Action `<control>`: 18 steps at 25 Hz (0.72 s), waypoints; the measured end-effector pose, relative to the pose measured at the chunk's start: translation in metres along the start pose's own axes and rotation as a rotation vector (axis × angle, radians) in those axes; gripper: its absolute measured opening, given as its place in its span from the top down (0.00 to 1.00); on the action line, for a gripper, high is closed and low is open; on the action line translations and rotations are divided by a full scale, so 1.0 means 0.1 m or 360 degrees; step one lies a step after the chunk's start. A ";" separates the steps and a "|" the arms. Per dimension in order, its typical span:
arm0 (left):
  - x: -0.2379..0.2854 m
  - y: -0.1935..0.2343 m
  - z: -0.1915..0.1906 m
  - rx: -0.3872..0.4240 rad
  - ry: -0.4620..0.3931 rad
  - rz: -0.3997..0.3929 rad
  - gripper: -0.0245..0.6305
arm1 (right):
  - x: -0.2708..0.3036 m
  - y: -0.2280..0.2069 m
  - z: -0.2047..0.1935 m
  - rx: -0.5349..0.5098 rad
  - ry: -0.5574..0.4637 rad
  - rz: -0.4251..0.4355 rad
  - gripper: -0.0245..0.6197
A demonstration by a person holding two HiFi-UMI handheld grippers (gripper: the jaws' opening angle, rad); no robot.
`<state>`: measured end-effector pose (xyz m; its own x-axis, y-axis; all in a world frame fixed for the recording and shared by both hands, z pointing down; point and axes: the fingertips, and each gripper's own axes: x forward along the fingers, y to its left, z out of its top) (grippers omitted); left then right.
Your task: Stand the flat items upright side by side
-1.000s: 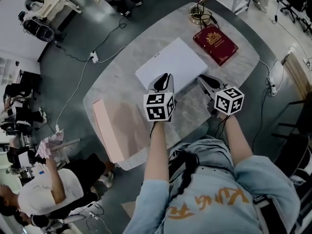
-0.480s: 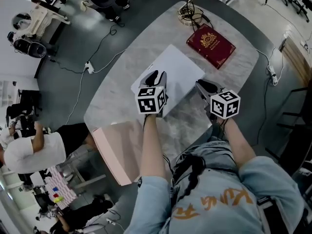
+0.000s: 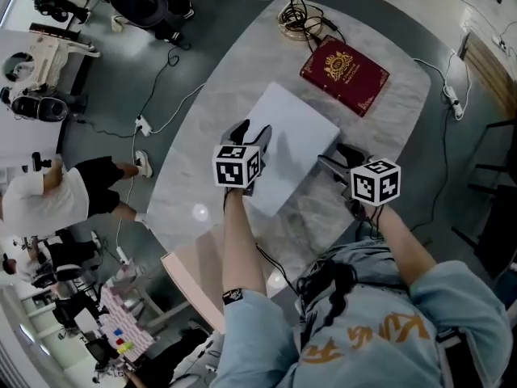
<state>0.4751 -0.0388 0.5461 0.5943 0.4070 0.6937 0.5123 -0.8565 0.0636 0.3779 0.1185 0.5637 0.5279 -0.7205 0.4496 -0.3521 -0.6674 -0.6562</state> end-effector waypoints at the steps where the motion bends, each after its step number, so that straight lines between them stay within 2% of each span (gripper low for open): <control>1: 0.05 0.01 -0.01 0.0052 0.0039 -0.0027 0.57 | 0.01 -0.03 -0.01 0.0027 0.0014 -0.0019 0.49; 3: 0.17 0.03 -0.04 0.0177 0.0136 -0.0084 0.51 | 0.04 -0.06 -0.05 0.0071 0.0040 -0.0045 0.45; 5: 0.29 0.08 -0.06 0.0245 0.0192 -0.0121 0.48 | 0.08 -0.09 -0.08 0.0104 0.0064 -0.0053 0.44; 11: 0.58 0.26 -0.04 0.0163 0.0250 -0.0249 0.44 | 0.25 -0.14 -0.14 0.0182 0.0101 -0.0045 0.42; 18: 0.77 0.20 -0.10 0.0278 0.0395 -0.0525 0.43 | 0.36 -0.22 -0.12 0.0359 0.0023 -0.0111 0.37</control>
<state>0.5244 -0.0277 0.6083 0.2256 0.5426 0.8091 0.7590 -0.6186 0.2031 0.3958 0.1049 0.6017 0.5330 -0.6779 0.5064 -0.1324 -0.6579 -0.7414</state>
